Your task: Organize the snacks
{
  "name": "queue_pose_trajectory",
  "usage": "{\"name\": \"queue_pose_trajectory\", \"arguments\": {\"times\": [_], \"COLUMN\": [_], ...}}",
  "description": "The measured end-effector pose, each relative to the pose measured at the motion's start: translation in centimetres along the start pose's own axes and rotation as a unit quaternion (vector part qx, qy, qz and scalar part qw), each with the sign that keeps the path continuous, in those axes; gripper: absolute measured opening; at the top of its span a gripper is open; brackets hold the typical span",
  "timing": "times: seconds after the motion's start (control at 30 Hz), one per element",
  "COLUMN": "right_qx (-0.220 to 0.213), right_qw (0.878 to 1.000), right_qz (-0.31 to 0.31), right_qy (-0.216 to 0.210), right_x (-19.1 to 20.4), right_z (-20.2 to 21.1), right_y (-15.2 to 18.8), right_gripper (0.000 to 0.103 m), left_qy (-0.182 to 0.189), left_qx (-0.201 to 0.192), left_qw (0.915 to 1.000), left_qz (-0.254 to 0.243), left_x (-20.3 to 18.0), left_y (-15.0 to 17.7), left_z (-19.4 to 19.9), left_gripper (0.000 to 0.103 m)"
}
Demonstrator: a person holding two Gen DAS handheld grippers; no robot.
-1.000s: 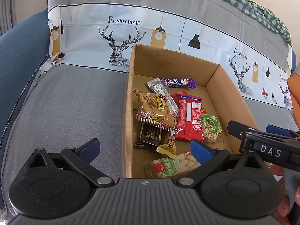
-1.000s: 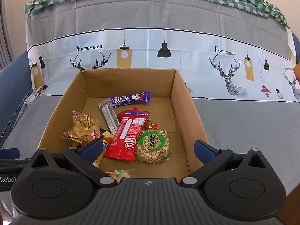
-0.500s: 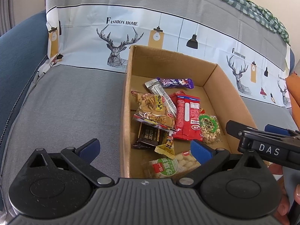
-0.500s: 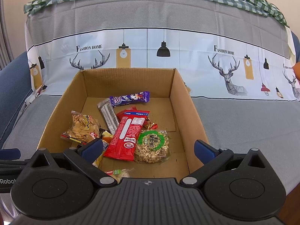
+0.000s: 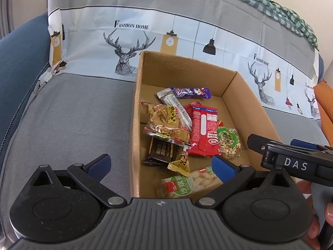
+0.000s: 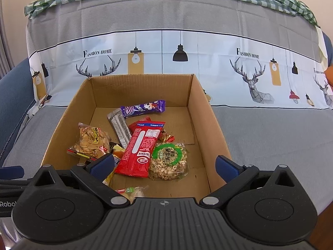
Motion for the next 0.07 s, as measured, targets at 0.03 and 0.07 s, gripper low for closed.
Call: {"name": "queue_pose_trajectory", "arguments": {"times": [0.03,0.07], "right_qx": [0.001,0.002], "right_qw": [1.000,1.000], "right_qz": [-0.003,-0.009], "right_qy": [-0.002,-0.004], "right_x": [-0.09,-0.24], "right_z": [0.03,0.09], "right_y": [0.05,0.07], "right_gripper": [0.102,0.102], "left_qy": [0.001,0.004], "left_qx": [-0.004,-0.006], "left_qw": [1.0000,1.0000], "left_qz": [-0.003,-0.005], "left_x": [-0.11,-0.19], "left_y": [0.00,-0.03], "left_z": [0.11,0.20], "left_gripper": [0.102,0.102]}}
Point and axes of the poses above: each gripper's, at about its wrist camera, not at the fingertips, and z roughly against the way its jaws point, x to its left, y to its underside, the point moved 1 cm from there along -z, roughly the way its jaws point, and after that the axes turned 7 degrees about x, right-handed, at the moved point
